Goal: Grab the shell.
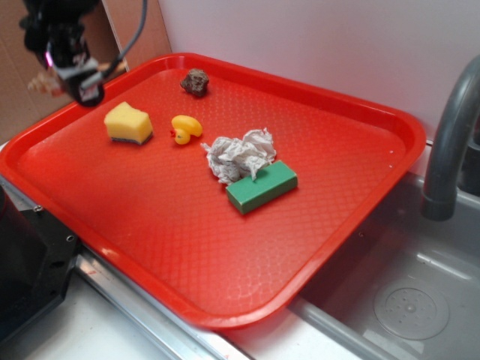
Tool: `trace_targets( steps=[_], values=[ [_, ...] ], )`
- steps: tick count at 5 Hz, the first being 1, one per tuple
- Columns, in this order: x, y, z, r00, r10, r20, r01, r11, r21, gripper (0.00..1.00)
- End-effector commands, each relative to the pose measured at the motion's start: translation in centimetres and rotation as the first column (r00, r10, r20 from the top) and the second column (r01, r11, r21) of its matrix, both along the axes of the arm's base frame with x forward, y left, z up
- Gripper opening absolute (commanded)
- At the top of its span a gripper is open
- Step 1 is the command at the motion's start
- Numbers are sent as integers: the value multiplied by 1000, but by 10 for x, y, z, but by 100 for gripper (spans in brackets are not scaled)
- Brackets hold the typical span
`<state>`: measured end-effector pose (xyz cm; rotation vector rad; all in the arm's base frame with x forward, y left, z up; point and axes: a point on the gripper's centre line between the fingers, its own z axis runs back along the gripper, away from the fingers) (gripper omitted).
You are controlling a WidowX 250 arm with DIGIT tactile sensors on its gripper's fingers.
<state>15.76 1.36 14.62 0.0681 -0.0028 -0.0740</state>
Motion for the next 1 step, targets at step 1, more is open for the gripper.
trace_targets(
  steps=[1],
  values=[
    [-10, 4, 69, 988, 117, 104, -115, 993, -23, 0]
  ],
)
